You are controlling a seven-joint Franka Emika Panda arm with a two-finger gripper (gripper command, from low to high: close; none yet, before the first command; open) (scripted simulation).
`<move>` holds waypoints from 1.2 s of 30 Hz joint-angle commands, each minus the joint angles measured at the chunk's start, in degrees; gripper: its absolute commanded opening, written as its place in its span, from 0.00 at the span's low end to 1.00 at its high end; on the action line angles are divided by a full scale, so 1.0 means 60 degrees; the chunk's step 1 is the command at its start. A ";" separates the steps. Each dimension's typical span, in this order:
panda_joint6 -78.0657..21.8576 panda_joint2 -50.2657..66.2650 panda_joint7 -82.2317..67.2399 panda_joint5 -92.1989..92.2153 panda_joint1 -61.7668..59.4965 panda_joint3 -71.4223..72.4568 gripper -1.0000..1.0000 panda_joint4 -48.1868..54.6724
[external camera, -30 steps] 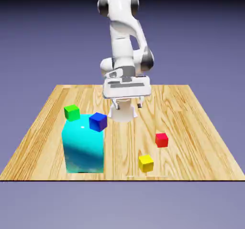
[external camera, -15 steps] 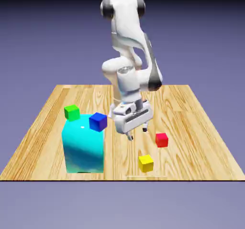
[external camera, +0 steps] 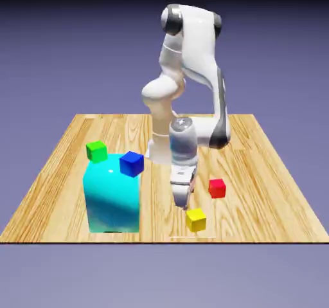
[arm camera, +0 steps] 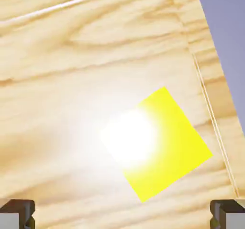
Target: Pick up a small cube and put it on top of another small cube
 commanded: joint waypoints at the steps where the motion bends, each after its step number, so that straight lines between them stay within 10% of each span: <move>1: -0.0110 0.0223 -0.0416 0.0176 0.0261 -0.0206 0.50 0.0080; 12: -0.1314 0.2673 -0.4978 0.2102 0.3127 -0.2468 0.50 0.0955; 19: -0.0631 0.3962 -0.6135 0.3991 0.1529 -0.0399 0.50 0.1568; 20: -0.0631 0.3962 -0.6136 0.3992 0.1528 -0.0399 0.00 0.1568; 36: -0.2077 0.1128 -0.1235 0.0339 0.1216 -0.0740 0.00 0.1353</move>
